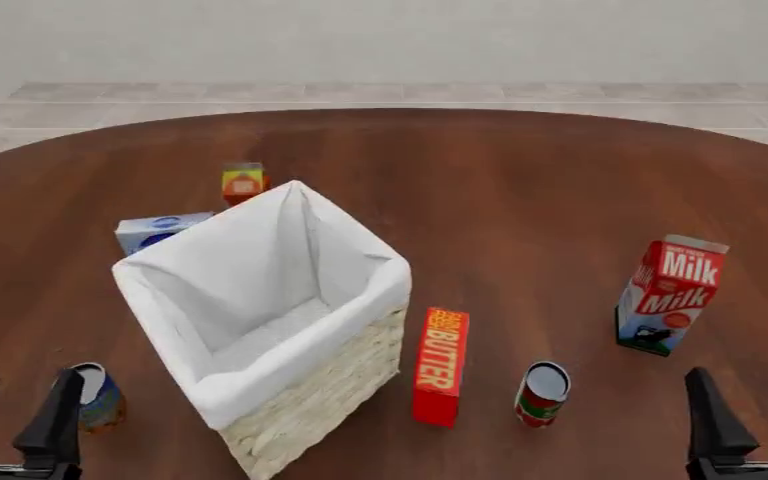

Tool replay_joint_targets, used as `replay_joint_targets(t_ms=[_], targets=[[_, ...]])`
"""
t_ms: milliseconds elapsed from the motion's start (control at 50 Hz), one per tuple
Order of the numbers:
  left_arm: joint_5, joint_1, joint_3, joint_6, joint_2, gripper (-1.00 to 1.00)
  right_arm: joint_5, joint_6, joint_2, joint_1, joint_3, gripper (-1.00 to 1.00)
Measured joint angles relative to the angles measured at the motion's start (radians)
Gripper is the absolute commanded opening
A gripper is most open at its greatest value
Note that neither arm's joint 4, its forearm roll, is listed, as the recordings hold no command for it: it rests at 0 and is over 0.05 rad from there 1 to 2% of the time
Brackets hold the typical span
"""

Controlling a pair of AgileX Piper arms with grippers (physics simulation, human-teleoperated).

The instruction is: Pick up the tomato sauce, and put it in the basket.

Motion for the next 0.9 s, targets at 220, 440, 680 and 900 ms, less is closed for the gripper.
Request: replay_joint_targets(t_ms=[220,440,680,900], targets=[[0.007,0.003,-0.001,0.0,-0.005,1.0,0.018,0.001,-0.022,0.008,-0.003,1.0],[0.01,0.004,-0.003,-0.001,-0.005,1.0,0.025,0.001,-0.03,0.011,-0.005,1.0],[0.01,0.004,-0.004,0.0,-0.004,1.0,0.029,0.053,-0.032,0.025,-0.015,1.0],[0.006,0.004,-0.002,0.001,-0.003,1.0,0.105,0.116,0.037,0.091,-0.144,1.0]])
